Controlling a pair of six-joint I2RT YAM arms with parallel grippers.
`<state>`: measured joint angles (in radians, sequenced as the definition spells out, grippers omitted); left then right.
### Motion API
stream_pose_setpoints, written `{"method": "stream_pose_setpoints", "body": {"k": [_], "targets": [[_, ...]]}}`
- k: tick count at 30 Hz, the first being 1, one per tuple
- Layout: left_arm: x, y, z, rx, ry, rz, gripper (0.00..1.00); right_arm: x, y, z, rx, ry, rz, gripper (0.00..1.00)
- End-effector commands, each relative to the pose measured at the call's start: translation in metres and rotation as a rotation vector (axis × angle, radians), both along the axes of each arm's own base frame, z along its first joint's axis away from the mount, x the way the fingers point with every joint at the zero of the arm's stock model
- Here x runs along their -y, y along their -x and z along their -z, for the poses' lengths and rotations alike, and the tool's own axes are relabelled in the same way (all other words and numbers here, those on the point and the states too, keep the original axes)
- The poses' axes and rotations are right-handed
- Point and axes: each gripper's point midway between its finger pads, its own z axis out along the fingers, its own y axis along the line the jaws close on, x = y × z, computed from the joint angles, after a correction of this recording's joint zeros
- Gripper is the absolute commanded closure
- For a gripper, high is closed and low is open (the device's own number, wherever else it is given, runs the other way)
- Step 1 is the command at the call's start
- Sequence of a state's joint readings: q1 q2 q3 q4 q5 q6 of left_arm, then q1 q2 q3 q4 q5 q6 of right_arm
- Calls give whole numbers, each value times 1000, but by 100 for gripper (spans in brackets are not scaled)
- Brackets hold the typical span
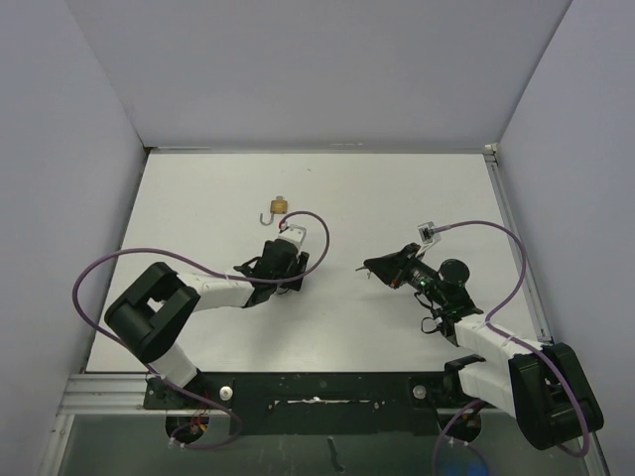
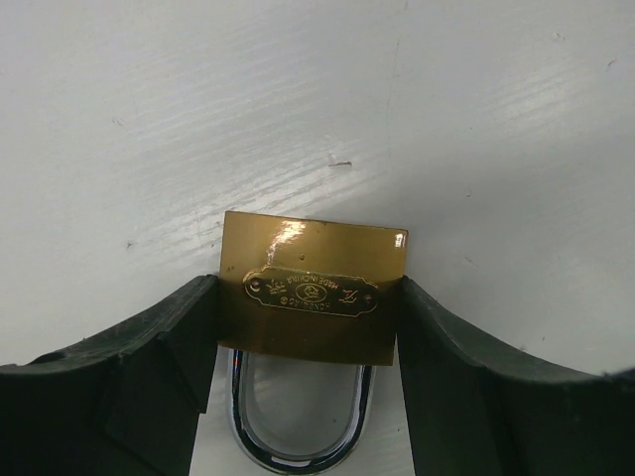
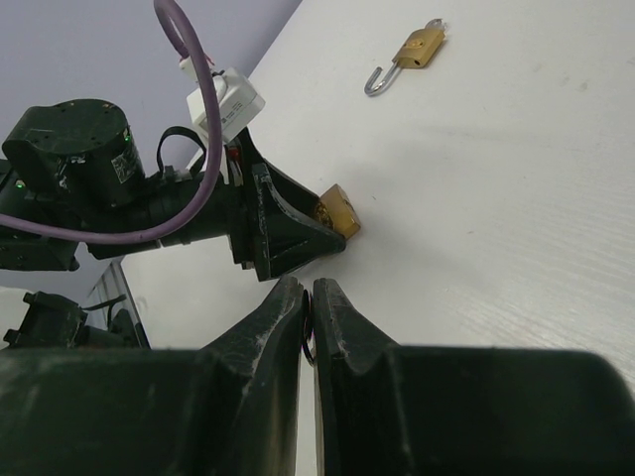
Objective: Unlock with the key
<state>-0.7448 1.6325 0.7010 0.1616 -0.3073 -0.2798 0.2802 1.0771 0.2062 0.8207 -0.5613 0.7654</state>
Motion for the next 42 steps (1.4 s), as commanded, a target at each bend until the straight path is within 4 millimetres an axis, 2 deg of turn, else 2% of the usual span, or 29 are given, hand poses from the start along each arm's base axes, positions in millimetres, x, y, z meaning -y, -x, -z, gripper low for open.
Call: {"method": "stream_pose_setpoints", "body": {"k": [1, 3, 4, 5, 8, 9, 12, 16, 22, 32, 37, 42], "targets": [[13, 7, -11, 10, 39, 73, 100, 1, -5, -11, 44, 1, 5, 100], [26, 5, -30, 68, 102, 128, 100, 2, -8, -8, 27, 9, 18, 100], [35, 2, -46, 116, 152, 154, 100, 3, -9, -6, 16, 14, 22, 100], [39, 6, -52, 140, 187, 189, 100, 3, -10, -5, 11, 18, 25, 100], [56, 12, -90, 263, 331, 277, 100, 3, -12, -3, -3, 26, 28, 100], [61, 13, -109, 323, 386, 304, 100, 4, -12, -3, -4, 27, 30, 100], [68, 24, -131, 404, 460, 382, 100, 3, -13, -2, -11, 29, 31, 100], [75, 35, -140, 458, 489, 466, 100, 2, -15, 1, -29, 30, 26, 100], [81, 54, -153, 635, 499, 583, 100, -3, -17, 8, -76, 40, 8, 100], [96, 79, -150, 800, 458, 808, 100, -14, -14, 5, -78, 80, -2, 100], [100, 81, -149, 839, 480, 816, 100, -23, -10, 2, -74, 84, -16, 100], [102, 92, -147, 920, 483, 879, 100, -32, -5, -2, -72, 84, -27, 100]]}}
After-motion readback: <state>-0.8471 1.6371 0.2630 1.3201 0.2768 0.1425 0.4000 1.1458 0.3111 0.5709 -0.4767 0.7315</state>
